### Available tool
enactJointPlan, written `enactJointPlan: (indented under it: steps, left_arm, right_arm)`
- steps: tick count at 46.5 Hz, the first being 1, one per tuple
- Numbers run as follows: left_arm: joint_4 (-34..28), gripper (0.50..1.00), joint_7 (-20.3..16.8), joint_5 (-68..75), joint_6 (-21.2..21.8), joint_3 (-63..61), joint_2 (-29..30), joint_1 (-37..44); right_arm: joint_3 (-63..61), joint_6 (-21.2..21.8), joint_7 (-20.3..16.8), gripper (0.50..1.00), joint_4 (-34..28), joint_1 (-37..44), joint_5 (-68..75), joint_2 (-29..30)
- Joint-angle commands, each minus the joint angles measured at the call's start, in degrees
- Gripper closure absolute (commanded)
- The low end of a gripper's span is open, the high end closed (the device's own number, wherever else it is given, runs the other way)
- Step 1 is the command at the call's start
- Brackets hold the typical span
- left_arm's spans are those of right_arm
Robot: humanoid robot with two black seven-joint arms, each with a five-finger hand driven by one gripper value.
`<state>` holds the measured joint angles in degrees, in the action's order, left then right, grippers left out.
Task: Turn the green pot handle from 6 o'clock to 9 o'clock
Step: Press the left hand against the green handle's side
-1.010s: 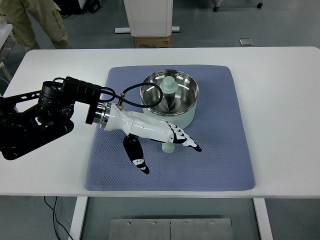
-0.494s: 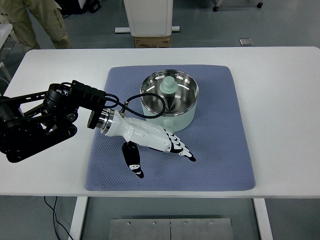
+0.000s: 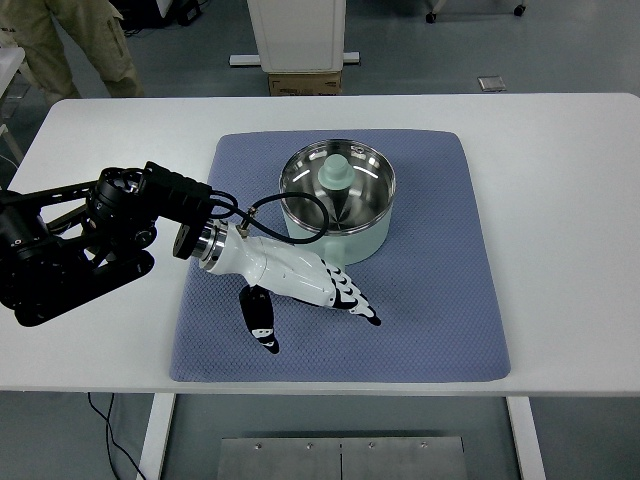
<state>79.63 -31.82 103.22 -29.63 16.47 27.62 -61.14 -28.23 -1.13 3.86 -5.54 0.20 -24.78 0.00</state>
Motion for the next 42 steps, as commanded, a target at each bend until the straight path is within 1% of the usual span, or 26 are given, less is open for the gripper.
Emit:
enactJointPlan:
  steps: [1,22,38,42]
  left_arm:
    - [0.17,0.5,0.01,0.84,-0.08,-0.21,0.07,-0.29]
    - [0.44,0.5,-0.26,4.53,-0.17,-2.49,0.86,-2.75]
    - [0.52,0.5,-0.96,8.83,-0.08,-4.6,1.04,-3.89]
    - [0.44,0.5,-1.75,9.36,0.01,-4.78,1.21,-4.16]
  right_arm:
    - [-0.07,-0.01,-0.08,0.5,0.0,-0.02,0.0,0.0]
    - [0.02,-0.01,0.01,0.5,0.0,0.06,0.0,0.0]
    - [0.02,-0.01,0.01,0.5,0.0,-0.02,0.0,0.0]
    - [0.02,-0.01,0.01,0.5,0.0,-0.02,0.0,0.0]
